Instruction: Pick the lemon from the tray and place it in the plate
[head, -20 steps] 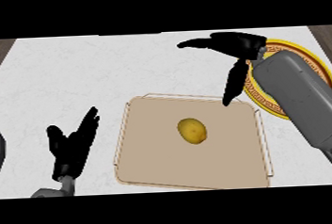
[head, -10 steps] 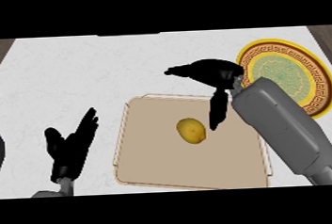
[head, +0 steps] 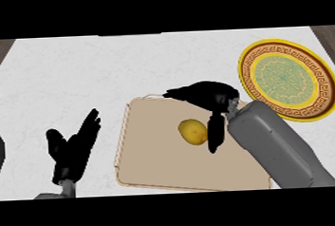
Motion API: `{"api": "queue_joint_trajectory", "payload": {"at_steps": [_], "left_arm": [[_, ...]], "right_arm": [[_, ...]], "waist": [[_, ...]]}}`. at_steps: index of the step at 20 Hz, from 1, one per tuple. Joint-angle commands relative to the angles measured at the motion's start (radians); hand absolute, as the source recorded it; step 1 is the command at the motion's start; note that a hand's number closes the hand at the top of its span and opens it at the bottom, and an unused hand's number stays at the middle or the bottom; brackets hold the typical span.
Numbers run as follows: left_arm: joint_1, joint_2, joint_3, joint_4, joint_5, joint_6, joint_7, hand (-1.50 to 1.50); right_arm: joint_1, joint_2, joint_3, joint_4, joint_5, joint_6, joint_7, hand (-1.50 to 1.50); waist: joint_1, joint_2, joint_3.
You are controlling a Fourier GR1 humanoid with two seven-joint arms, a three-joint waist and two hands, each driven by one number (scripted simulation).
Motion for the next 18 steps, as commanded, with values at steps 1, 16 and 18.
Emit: {"api": "queue_joint_trajectory", "payload": {"at_steps": [1,16,18], "left_arm": [[0.049,-0.009,-0.01,0.004,-0.022,-0.014,0.001,0.0],[0.018,-0.032,0.039,0.021,-0.03,-0.049,0.011,0.0],[-0.019,-0.039,0.057,0.072,-0.046,-0.042,0.007,0.0]], "right_arm": [[0.028,0.069,0.004,-0.033,0.055,-0.001,0.037,-1.5],[0.031,0.1,0.032,0.215,0.331,-0.127,-0.133,-1.5],[0.035,0.126,0.025,0.186,0.351,-0.111,-0.118,-1.5]], "waist": [[0.003,0.003,-0.003],[0.012,0.007,-0.003],[0.005,0.006,-0.003]]}}
